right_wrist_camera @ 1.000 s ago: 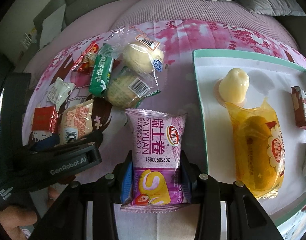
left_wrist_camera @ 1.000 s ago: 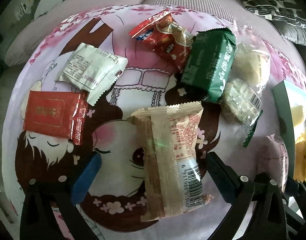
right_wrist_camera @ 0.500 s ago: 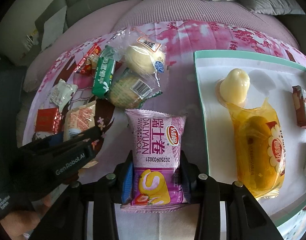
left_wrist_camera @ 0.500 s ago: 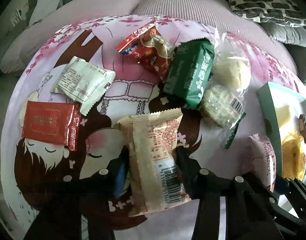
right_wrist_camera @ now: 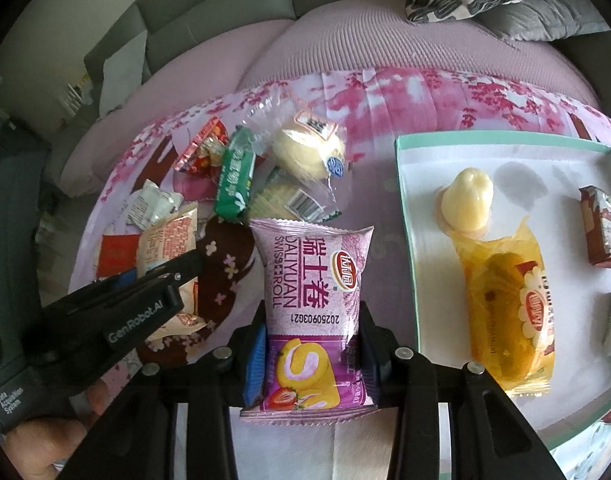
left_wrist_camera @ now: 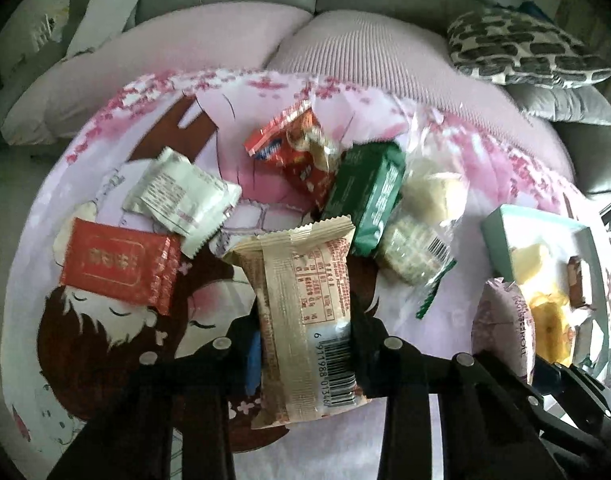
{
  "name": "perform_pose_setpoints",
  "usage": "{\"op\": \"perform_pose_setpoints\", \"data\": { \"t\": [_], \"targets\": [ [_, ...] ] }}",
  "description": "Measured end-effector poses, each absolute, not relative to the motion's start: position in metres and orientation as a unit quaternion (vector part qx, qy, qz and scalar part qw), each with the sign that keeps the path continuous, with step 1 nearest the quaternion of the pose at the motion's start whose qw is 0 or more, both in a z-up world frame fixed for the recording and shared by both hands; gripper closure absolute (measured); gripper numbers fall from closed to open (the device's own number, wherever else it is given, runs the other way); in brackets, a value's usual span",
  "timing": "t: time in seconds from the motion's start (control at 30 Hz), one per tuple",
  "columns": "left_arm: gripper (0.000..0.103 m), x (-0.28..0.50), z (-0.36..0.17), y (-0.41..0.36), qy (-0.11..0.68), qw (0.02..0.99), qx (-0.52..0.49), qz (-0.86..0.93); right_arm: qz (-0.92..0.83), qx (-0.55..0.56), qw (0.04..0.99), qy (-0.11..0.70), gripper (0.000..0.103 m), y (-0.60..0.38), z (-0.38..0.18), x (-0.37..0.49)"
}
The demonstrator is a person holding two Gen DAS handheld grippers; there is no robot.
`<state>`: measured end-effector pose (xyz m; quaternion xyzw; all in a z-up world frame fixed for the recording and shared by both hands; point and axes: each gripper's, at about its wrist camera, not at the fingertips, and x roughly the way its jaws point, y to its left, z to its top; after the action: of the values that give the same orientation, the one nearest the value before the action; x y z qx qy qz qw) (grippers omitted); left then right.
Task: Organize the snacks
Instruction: 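Carry both packs to the white tray and open both tools to release them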
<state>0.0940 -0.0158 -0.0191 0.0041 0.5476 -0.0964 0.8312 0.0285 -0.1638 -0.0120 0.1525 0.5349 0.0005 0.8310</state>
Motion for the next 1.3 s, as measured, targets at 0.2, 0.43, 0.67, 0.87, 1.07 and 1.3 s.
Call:
{"op": "perform_pose_setpoints", "data": {
  "t": [0.2,0.43,0.67,0.87,1.07,1.3],
  "targets": [
    [0.066,0.090,0.005,-0.013,0.516,0.851,-0.005,-0.097,0.007,0.161,0.841,0.517,0.061,-0.166,0.005,0.025],
    [0.066,0.087,0.023,-0.009,0.491,0.865,-0.028,-0.099,0.002,0.177,0.845,0.505,0.061,-0.177,0.013,0.022],
    [0.066,0.084,0.036,-0.015,0.476,0.871,-0.048,-0.108,-0.028,0.206,0.849,0.486,0.061,-0.212,0.024,0.016],
    [0.066,0.077,0.043,-0.042,0.469,0.871,-0.038,-0.142,-0.078,0.238,0.850,0.464,0.061,-0.262,0.034,0.006],
    [0.066,0.065,0.048,-0.083,0.462,0.867,-0.012,-0.188,-0.145,0.266,0.844,0.442,0.061,-0.316,0.040,-0.013],
    [0.066,0.043,0.053,-0.138,0.452,0.854,0.025,-0.256,-0.208,0.292,0.834,0.419,0.061,-0.367,0.044,-0.036]
  ]
}}
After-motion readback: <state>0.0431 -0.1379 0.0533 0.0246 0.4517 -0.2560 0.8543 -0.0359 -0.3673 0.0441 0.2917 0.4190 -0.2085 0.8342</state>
